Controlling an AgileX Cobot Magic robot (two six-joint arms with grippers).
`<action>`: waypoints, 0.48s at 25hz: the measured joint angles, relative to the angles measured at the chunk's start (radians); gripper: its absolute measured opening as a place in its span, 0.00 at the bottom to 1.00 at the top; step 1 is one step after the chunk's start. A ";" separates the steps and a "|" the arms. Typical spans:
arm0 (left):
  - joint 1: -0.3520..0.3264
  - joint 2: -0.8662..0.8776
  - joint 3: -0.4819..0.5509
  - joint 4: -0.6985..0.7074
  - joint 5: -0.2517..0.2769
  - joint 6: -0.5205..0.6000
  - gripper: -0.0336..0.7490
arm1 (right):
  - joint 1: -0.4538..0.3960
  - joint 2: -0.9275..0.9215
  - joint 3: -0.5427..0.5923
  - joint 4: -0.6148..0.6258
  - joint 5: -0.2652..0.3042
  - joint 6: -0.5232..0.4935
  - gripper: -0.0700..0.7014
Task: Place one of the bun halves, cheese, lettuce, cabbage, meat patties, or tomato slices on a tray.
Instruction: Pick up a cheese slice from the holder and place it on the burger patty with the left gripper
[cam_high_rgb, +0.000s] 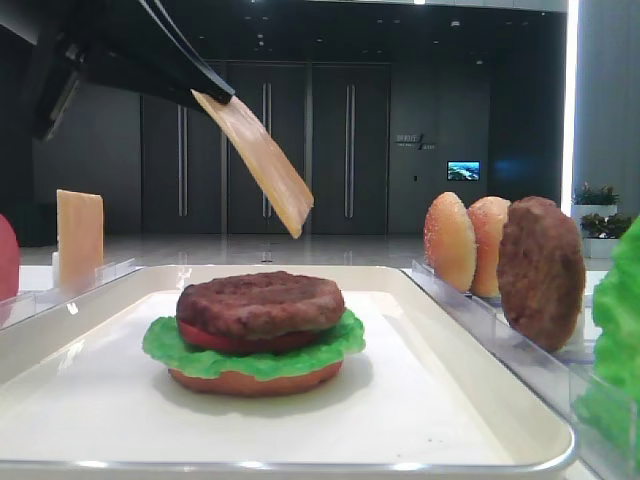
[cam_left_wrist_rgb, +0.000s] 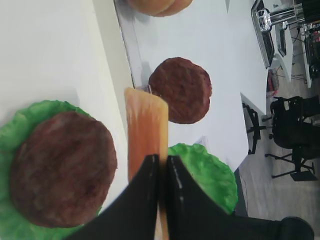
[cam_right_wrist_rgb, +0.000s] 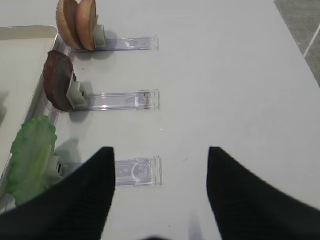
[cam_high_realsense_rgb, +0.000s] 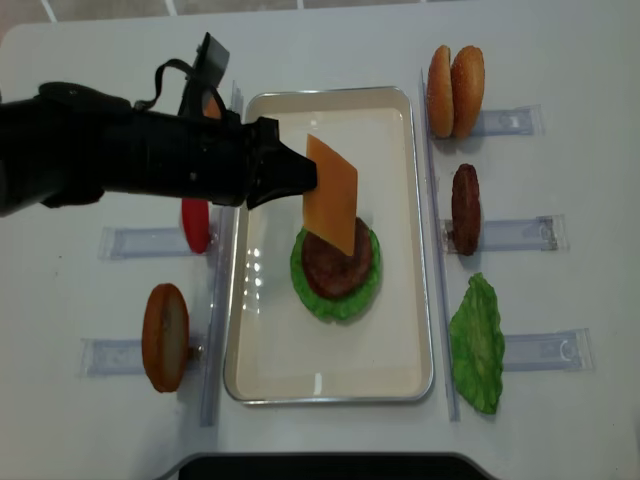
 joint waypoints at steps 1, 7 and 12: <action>-0.003 0.001 0.002 -0.001 0.002 0.002 0.06 | 0.000 0.000 0.000 0.000 0.000 0.000 0.60; -0.010 0.006 0.003 0.002 0.002 0.018 0.06 | 0.000 0.000 0.000 0.000 0.000 0.000 0.60; -0.019 0.034 0.003 0.019 0.011 0.019 0.06 | 0.000 0.000 0.000 0.000 0.000 0.000 0.60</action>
